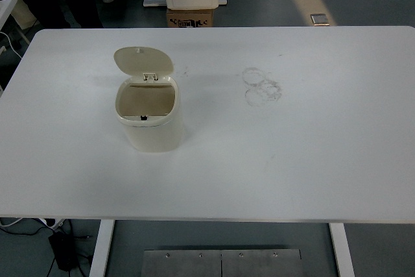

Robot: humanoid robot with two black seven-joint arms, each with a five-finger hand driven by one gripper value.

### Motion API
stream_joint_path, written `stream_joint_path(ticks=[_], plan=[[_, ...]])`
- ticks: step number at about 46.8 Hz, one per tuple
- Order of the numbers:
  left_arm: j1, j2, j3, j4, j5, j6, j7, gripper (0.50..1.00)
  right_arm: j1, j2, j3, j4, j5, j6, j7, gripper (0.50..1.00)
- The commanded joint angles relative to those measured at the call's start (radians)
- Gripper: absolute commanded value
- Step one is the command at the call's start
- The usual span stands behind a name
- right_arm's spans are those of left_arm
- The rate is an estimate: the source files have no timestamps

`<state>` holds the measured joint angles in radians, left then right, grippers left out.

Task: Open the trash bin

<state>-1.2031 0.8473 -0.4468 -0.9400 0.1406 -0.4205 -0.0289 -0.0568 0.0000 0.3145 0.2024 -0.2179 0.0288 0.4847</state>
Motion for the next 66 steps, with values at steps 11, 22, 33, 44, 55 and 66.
stream_joint_path(ticks=[11, 22, 33, 44, 55, 66], plan=[[0.073, -0.039, -0.006, 0.144, -0.254, 0.055, -0.063, 1.000, -0.001, 0.000, 0.000, 0.000, 0.000, 0.000, 0.000, 0.991], [0.165, -0.080, -0.024, 0.254, -0.410, 0.057, -0.066, 1.000, -0.003, 0.000, 0.000, 0.000, -0.001, 0.000, 0.000, 0.991], [0.306, -0.086, -0.141, 0.276, -0.455, 0.049, -0.095, 1.000, -0.003, 0.000, 0.000, 0.000, -0.001, 0.000, 0.000, 0.991], [0.392, -0.117, -0.221, 0.279, -0.457, 0.042, -0.120, 1.000, -0.003, 0.000, 0.000, 0.000, -0.001, 0.000, 0.000, 0.991], [0.436, -0.154, -0.242, 0.290, -0.458, 0.043, -0.120, 1.000, -0.003, 0.000, 0.000, 0.000, -0.001, 0.000, 0.000, 0.991], [0.482, -0.177, -0.254, 0.293, -0.481, 0.045, -0.120, 1.000, -0.003, 0.000, -0.002, 0.000, -0.001, 0.000, 0.000, 0.991]])
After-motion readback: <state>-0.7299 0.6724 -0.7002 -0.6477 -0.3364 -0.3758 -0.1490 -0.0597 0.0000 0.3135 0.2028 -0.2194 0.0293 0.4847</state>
